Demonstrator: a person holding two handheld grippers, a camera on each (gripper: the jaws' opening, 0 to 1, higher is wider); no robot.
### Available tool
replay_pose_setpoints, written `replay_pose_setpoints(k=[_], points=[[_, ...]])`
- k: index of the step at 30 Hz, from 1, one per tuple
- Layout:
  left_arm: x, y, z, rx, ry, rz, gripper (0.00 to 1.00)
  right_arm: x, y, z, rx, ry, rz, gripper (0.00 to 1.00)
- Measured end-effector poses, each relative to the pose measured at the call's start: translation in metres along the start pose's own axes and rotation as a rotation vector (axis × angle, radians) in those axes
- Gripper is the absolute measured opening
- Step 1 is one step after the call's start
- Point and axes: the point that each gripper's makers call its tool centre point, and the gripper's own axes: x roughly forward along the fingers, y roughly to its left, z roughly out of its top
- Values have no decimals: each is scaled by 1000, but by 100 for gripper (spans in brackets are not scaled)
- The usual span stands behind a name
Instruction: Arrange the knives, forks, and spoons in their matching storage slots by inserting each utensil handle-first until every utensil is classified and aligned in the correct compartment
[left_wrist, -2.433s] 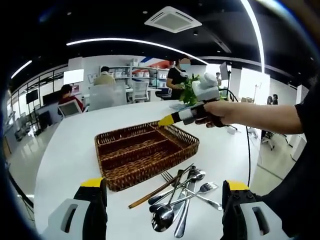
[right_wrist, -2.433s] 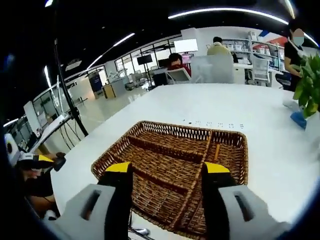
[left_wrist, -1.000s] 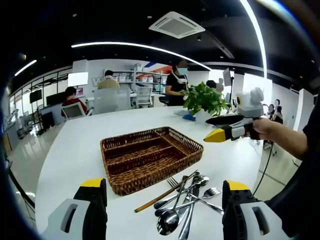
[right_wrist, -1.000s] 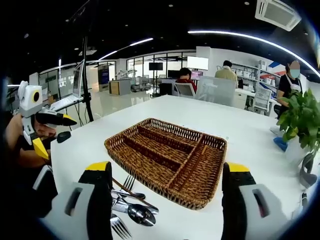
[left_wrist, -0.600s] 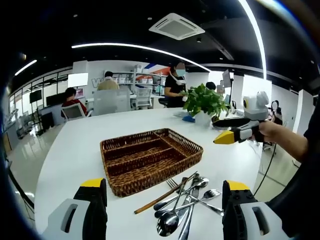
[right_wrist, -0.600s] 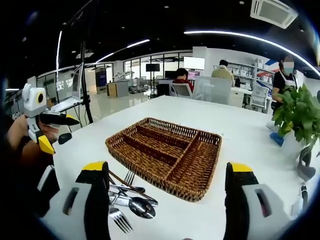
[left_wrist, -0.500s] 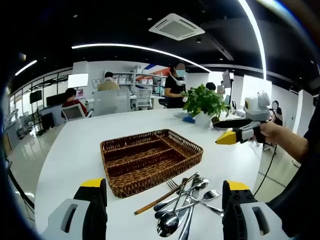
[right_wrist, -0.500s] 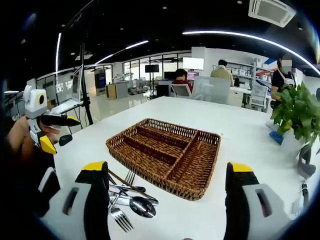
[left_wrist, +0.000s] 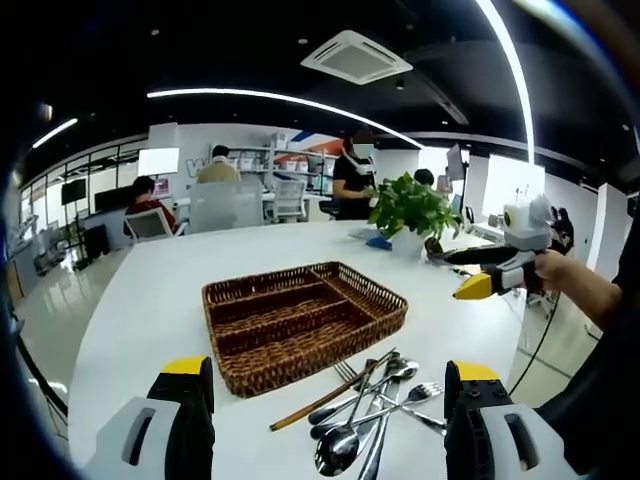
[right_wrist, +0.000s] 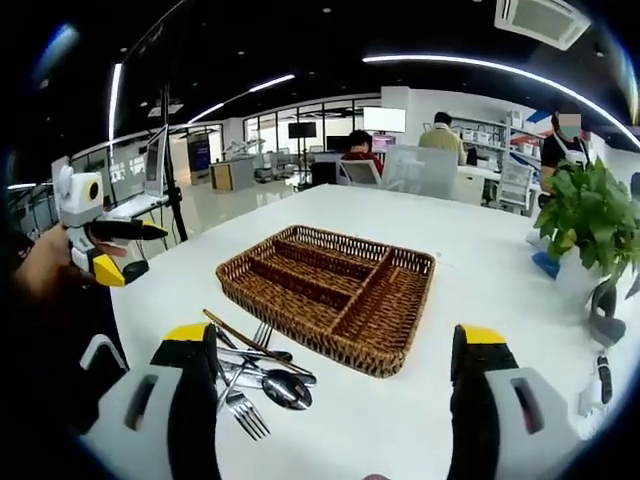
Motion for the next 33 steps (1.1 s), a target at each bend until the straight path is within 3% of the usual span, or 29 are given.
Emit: replay_pose_setpoints(k=[13,22,33], points=[[3,-9,1,14,-21,-40,100,-16,12,-9,7,19,5,99],[0,-8,-4,17,-1,-27,100,-22,14,-12,1,30,10,99],[-7,-10,-3,15,-21,-20,100,-15,27,-11,-84,69,74,94]])
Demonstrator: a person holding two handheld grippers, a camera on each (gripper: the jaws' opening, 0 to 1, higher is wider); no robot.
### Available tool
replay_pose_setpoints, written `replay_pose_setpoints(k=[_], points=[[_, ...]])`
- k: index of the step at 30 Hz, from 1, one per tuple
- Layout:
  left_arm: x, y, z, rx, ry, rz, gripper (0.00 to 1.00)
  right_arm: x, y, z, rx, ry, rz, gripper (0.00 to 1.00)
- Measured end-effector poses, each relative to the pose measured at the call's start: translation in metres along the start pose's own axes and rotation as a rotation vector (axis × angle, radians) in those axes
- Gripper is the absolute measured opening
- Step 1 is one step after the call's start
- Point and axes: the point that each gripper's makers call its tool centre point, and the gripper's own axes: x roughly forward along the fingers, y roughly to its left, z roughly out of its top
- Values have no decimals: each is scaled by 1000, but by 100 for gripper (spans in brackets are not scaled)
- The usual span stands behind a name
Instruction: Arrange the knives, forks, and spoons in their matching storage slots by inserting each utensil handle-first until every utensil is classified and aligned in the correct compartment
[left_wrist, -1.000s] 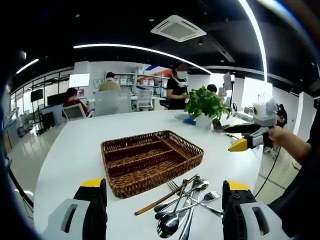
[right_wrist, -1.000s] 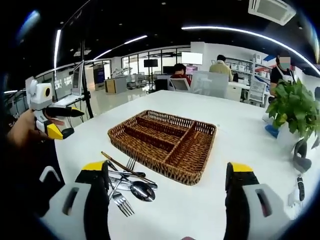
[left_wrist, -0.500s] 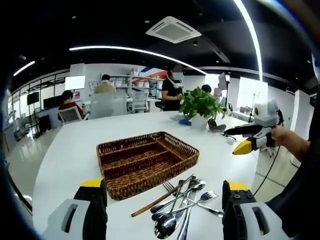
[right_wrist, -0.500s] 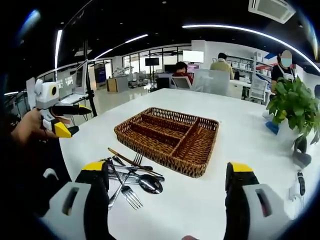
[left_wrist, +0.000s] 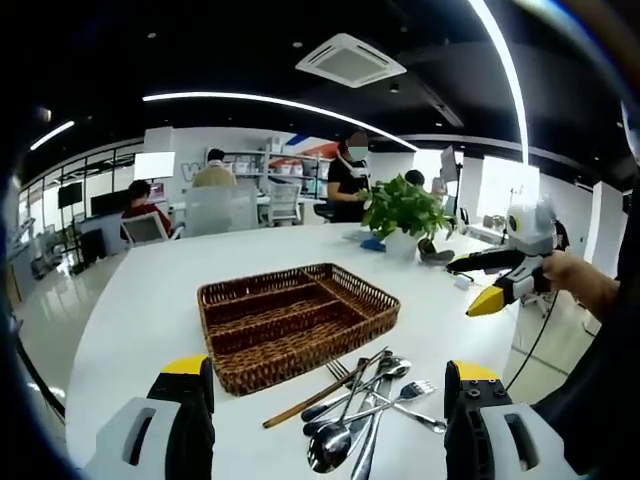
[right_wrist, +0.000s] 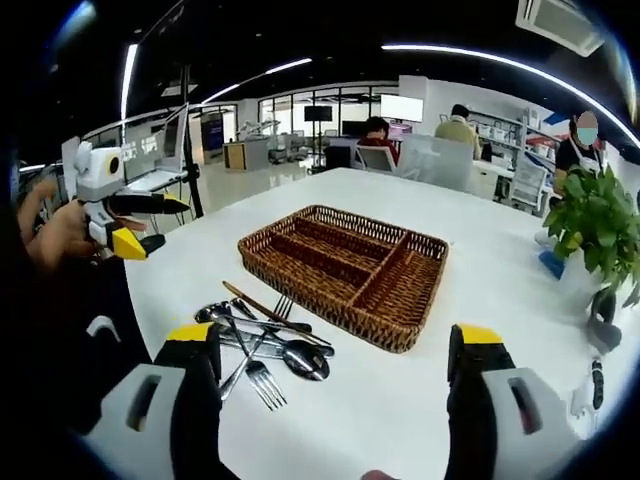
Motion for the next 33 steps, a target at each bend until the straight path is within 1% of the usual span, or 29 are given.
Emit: replay_pose_setpoints(k=[2,4,6,9,12,16,20,23,26,29,33], points=[[-1,0,-1,4,6,1,100,4,2,2,-24,8,17,90],[-1,0,-2,7,9,5,100,6,2,7,-40,3,16,86],[-2,0,-2,3,10,8,100,9,4,10,-54,0,26,87],[-3,-1,-4,-2,14,11,100,15,7,12,-79,6,45,84],[-3,-2,-4,2,17,9,100,22,13,12,-112,20,70,82],[-4,-4,-4,2,17,9,100,30,20,11,-127,40,110,78],[-4,-7,-4,2,15,8,100,39,26,10,-159,47,141,72],[-4,-8,-5,10,20,10,100,47,31,7,-189,60,165,71],[-4,-7,-4,8,17,13,100,52,36,6,-207,56,192,64],[-5,-7,-4,10,14,14,100,58,41,5,-225,64,211,64],[-6,-6,-6,13,18,14,100,67,46,6,-255,66,242,60]])
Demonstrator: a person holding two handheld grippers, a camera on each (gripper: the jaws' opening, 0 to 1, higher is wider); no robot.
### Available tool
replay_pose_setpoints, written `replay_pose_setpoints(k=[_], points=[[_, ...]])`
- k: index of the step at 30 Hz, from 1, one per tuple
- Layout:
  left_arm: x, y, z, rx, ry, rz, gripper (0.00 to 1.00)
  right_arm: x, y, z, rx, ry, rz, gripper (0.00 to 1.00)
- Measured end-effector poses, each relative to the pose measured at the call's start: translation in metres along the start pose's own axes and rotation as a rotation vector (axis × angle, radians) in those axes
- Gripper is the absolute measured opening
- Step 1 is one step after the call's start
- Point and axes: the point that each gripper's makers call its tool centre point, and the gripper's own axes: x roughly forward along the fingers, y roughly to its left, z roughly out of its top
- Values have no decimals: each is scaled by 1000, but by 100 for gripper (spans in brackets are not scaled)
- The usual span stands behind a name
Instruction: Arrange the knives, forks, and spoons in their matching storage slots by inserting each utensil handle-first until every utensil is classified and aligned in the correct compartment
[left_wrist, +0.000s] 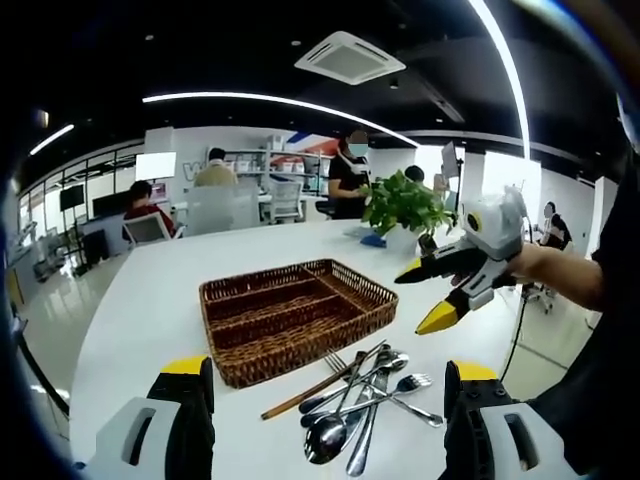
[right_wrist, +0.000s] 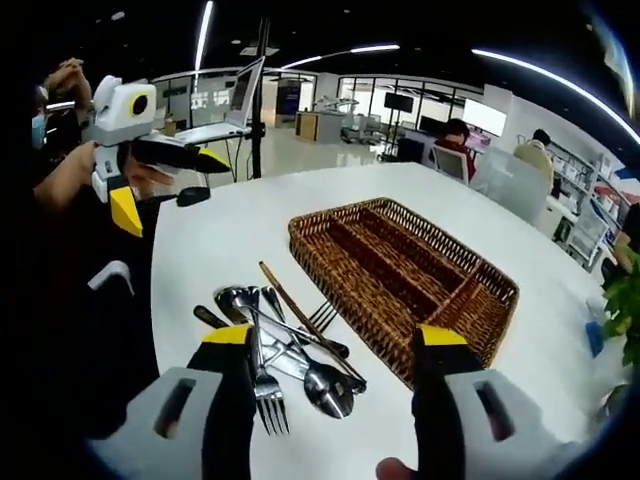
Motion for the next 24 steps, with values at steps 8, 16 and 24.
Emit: replay_pose_setpoints(k=[8,16,24], points=[[0,-1,-5,-3,5,-2,100,24,8,0,-57,15,65,50],[-2,-2,-9,-2,12,-3,100,47,12,2,-83,25,122,42],[-1,1,-8,10,18,-1,100,67,20,-3,-197,38,197,36]])
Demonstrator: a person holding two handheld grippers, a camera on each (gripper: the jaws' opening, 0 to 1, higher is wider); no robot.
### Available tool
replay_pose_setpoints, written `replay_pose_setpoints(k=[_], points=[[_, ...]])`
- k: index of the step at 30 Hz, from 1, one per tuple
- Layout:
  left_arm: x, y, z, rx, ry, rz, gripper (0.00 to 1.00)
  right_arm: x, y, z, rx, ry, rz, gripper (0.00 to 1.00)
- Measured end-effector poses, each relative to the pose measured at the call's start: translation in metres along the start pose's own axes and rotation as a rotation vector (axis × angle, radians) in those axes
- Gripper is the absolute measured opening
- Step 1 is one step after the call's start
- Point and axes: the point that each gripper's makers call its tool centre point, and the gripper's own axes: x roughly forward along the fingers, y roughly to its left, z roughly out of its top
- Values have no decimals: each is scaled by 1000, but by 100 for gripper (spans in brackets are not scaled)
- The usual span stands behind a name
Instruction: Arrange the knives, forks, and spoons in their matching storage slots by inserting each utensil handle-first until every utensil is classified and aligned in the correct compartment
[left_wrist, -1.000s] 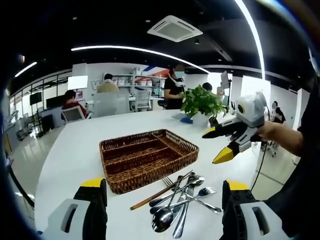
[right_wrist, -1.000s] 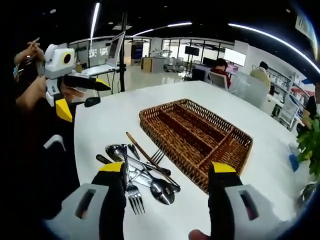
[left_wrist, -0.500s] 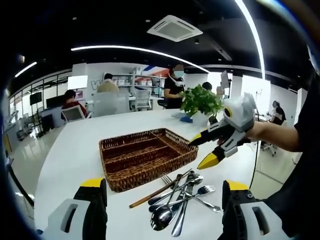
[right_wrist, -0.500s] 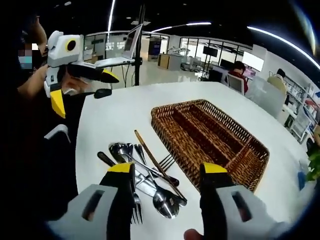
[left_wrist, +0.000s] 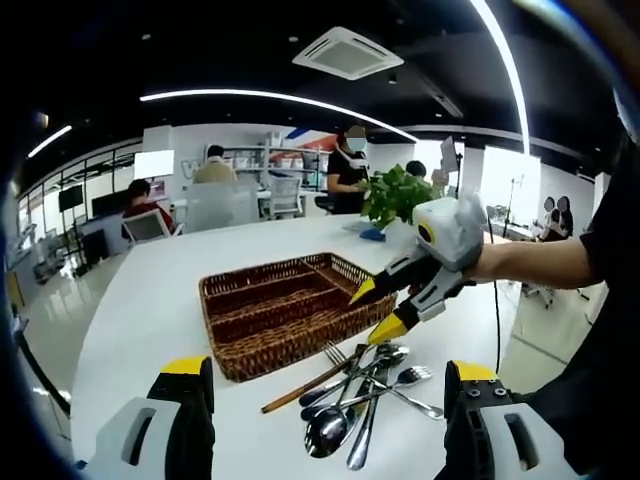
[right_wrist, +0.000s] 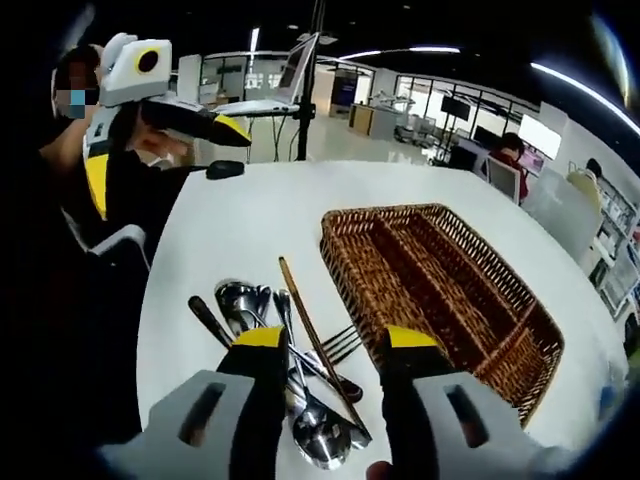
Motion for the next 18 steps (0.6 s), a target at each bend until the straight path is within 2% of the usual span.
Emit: replay_pose_setpoints(k=[8,18], points=[[0,-1,0,11,8,-1,100,19,1,-14,-104,53,41,33],[-1,-1,-2,13,18,1,100,40,5,-21,-152,90,100,28]])
